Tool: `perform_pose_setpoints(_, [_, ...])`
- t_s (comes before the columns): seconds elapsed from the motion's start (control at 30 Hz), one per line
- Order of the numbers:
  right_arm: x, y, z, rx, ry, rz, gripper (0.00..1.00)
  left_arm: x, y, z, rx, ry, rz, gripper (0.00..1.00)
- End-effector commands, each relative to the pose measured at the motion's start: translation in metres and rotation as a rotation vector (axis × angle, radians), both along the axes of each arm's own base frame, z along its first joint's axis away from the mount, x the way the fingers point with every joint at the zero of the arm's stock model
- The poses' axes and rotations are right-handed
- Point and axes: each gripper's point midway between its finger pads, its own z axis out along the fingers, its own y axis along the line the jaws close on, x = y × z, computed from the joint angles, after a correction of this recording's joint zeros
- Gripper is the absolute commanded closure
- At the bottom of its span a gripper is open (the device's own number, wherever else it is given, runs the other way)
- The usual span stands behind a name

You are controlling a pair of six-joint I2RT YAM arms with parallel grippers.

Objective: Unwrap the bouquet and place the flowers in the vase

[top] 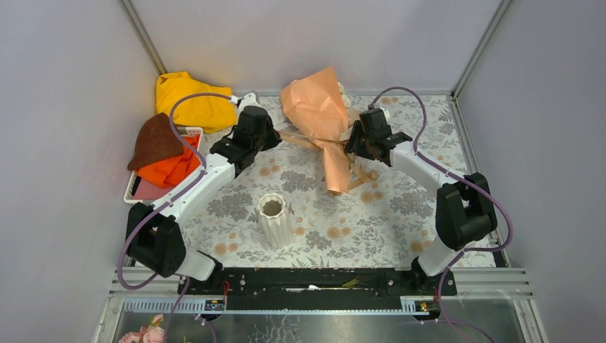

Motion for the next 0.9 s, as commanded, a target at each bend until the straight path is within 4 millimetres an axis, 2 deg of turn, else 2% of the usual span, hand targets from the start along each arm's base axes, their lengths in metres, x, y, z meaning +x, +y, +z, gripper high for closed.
perform_pose_setpoints(0.0, [-0.037,-0.129,-0.04,-0.364,0.196,-0.269,0.46,0.021,0.096,0.049,0.089,-0.169,0.334,1.0])
perform_pose_setpoints(0.23, [-0.041,-0.151,-0.024,-0.339,0.172,-0.321,0.46,0.022,0.104,0.034,0.103,-0.14,0.342,1.0])
perform_pose_setpoints(0.3, [-0.039,-0.147,-0.013,-0.302,0.133,-0.306,0.47,0.024,0.096,0.034,0.092,-0.145,0.297,1.0])
perform_pose_setpoints(0.47, [-0.027,-0.092,0.021,-0.038,-0.021,-0.101,0.48,0.03,0.045,0.045,-0.019,-0.19,0.033,1.0])
perform_pose_setpoints(0.67, [-0.032,-0.029,0.056,0.097,-0.1,0.207,0.42,0.028,-0.01,0.061,-0.095,-0.242,-0.239,1.0])
perform_pose_setpoints(0.73, [-0.036,-0.016,0.063,0.096,-0.114,0.265,0.36,0.027,-0.025,0.062,-0.085,-0.246,-0.295,1.0])
perform_pose_setpoints(0.87, [-0.044,-0.002,0.079,0.101,-0.142,0.329,0.33,0.026,-0.046,0.054,-0.051,-0.23,-0.354,1.0])
